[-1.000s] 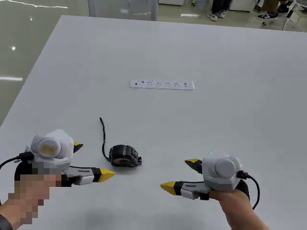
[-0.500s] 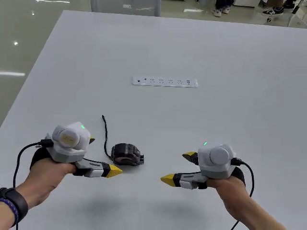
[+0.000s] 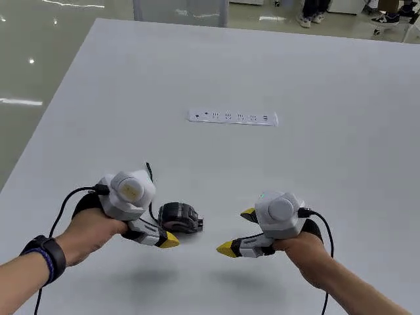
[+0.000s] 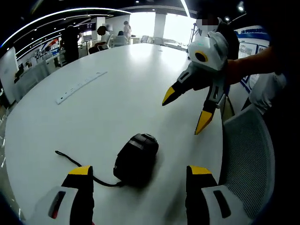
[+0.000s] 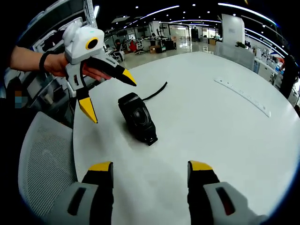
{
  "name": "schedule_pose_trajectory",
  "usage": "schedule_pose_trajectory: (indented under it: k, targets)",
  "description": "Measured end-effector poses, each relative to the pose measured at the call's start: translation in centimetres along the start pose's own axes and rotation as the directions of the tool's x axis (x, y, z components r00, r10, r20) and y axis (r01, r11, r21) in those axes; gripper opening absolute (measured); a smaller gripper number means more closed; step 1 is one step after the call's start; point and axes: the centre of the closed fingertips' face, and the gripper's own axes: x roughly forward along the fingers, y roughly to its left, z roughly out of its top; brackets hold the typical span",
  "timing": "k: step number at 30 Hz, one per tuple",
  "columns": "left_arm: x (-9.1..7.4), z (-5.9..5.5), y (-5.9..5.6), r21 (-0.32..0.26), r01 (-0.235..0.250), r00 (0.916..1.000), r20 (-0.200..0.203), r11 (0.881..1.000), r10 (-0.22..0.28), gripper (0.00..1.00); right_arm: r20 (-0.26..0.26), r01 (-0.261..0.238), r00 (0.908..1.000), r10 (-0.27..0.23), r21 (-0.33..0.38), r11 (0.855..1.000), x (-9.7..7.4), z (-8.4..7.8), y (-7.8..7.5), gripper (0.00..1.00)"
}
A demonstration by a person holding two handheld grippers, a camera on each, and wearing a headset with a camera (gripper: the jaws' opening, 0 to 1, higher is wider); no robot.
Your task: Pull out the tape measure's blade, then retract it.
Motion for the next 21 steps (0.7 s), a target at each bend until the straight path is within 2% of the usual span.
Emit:
schedule_pose_trajectory:
  k: [9,12,18,21]
  targets:
    - [2.1,0.3,0.2,0.036,0.031,0.9988,-0.040,0.999,-0.030,0.72,-0.057,-0.054,0.9971,0.050,-0.065,0.996,2.3,0.6,0.3,0.62]
    - [2.6,0.3,0.2,0.095,0.040,0.9969,-0.071,0.995,-0.033,0.67,-0.073,-0.064,0.9957,0.057,-0.089,0.994,3.1,1.0,0.3,0.60]
    - [3.2,0.6,0.1,0.158,0.064,0.9934,-0.104,0.985,-0.048,0.58,-0.108,-0.087,0.9916,0.070,-0.153,0.984,4.2,1.5,0.3,0.56]
    - [3.4,0.5,0.0,0.214,0.081,0.9897,-0.133,0.974,-0.053,0.52,-0.137,-0.102,0.9877,0.076,-0.193,0.976,4.7,1.4,0.2,0.53]
